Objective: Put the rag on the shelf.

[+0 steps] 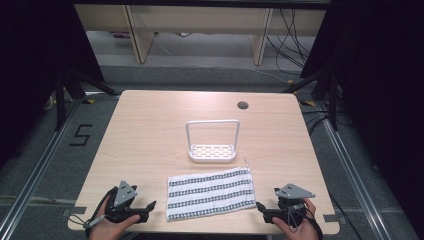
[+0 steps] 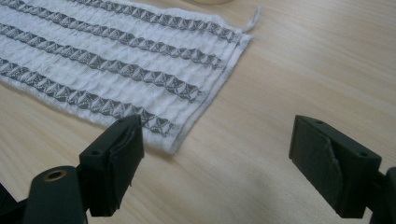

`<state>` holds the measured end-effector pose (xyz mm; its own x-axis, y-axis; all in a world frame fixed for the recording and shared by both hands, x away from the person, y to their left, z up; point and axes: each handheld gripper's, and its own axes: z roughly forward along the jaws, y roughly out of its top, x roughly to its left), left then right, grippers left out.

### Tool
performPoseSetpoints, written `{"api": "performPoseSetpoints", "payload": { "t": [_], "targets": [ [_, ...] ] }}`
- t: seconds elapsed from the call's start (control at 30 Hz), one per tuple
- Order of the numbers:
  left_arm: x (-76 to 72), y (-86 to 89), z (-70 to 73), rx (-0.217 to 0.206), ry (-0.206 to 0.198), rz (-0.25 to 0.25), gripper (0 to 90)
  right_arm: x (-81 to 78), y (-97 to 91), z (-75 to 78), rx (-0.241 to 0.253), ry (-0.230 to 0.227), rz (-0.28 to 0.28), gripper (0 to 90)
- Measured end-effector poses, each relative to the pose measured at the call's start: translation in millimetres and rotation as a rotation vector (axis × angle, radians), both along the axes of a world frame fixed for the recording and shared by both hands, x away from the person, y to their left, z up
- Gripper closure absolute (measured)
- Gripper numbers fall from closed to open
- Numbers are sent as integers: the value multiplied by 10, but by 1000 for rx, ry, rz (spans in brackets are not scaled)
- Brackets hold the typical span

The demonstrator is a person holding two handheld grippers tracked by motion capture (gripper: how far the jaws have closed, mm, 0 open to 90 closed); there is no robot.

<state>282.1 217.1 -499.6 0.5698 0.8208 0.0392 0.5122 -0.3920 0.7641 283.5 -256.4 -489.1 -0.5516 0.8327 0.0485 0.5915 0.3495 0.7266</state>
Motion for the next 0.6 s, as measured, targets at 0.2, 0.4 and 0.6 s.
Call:
{"api": "performPoseSetpoints", "payload": {
  "t": [0.2,0.4,0.6],
  "targets": [
    [18,-40,20,-26,9,-30,150,8,-12,-5,2,-4,5,183],
    [84,-157,41,-73,7,-62,152,-1,1,-1,4,-2,11,182],
    [151,-310,119,-124,11,-117,152,-10,28,10,-5,0,25,196]
  ]
}}
